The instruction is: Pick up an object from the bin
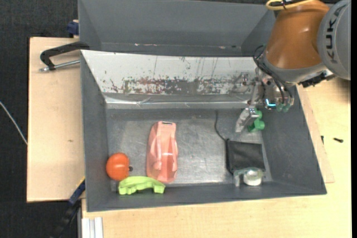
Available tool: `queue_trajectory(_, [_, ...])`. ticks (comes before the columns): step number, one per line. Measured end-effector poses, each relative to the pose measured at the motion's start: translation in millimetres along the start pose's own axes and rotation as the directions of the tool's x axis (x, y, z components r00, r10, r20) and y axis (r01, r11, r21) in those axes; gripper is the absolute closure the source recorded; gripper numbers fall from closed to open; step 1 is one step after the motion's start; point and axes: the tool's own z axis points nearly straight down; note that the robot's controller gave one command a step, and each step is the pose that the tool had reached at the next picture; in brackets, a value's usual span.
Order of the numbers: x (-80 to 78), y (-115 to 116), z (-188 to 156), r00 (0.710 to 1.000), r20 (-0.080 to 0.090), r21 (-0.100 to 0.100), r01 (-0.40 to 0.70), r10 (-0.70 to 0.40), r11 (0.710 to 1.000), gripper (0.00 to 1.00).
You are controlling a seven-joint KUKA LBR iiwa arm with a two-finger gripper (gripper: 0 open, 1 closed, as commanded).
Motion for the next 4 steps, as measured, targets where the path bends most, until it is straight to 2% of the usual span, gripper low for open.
queue_trajectory(1, [-1.9,0,-5,1.0,0.008,0.001,0.001,-0.001,1.0,0.0])
queue_trajectory(2, [20.6,-25,81,0.991,0.004,-0.001,-0.136,0.136,0.991,1.0])
queue_trajectory(3, [19.5,-25,83,0.991,0.013,0.0,-0.136,0.136,0.991,0.0])
queue_trajectory(4, [20.5,-25,81,0.991,0.005,0.0,-0.136,0.136,0.991,1.0])
